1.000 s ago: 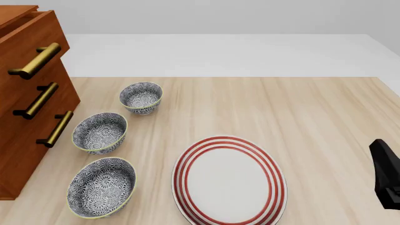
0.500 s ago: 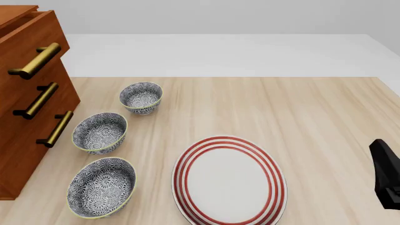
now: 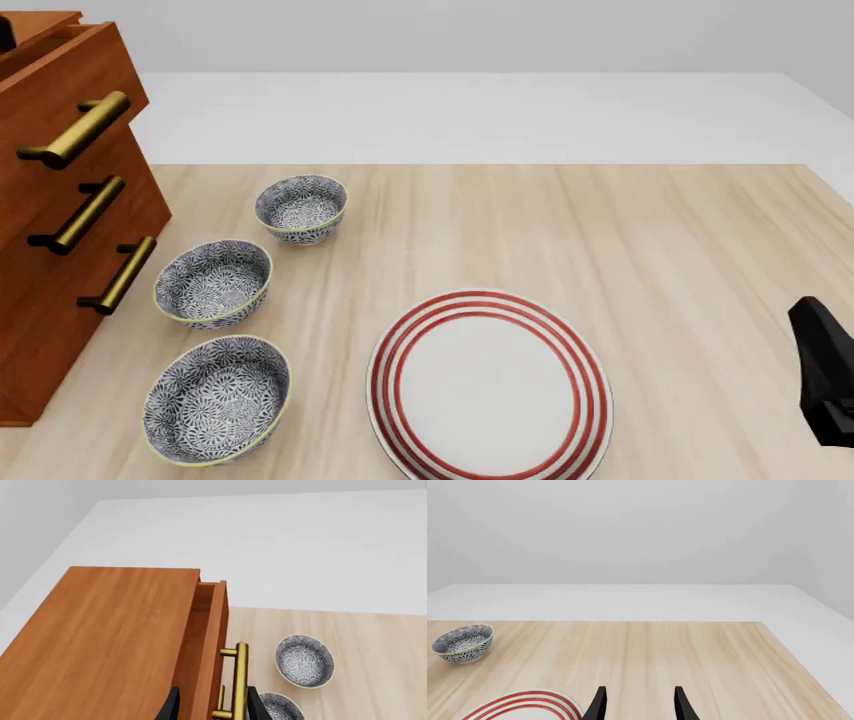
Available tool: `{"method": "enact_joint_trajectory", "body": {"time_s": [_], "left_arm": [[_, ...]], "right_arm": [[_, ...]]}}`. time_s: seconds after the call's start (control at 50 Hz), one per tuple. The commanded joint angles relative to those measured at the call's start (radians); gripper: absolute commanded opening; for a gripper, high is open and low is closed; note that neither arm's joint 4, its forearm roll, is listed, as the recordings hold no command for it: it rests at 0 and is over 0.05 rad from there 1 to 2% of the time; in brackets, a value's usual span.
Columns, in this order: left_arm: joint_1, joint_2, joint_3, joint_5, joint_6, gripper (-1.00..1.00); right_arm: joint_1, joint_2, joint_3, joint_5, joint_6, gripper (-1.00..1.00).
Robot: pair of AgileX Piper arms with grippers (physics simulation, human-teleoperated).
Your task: Open the top drawer of the cabinet.
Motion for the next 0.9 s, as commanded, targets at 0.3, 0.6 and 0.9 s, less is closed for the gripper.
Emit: {"method": "enact_joint_trajectory", "body": {"time_s": [0.3, 0.6, 0.9], "left_arm": [[-0.013, 0.044, 0.006, -0.032, 0.000, 1.00], [-0.017, 0.063, 0.014, -0.050, -0.003, 1.00], [-0.021, 0.084, 0.031, -0.080, -0.014, 1.00]], "right_arm": [[0.000, 0.000, 0.000, 0.000, 0.000, 1.00], [0.000, 0.000, 0.000, 0.000, 0.000, 1.00], [0.000, 0.000, 0.000, 0.000, 0.000, 1.00]]}}
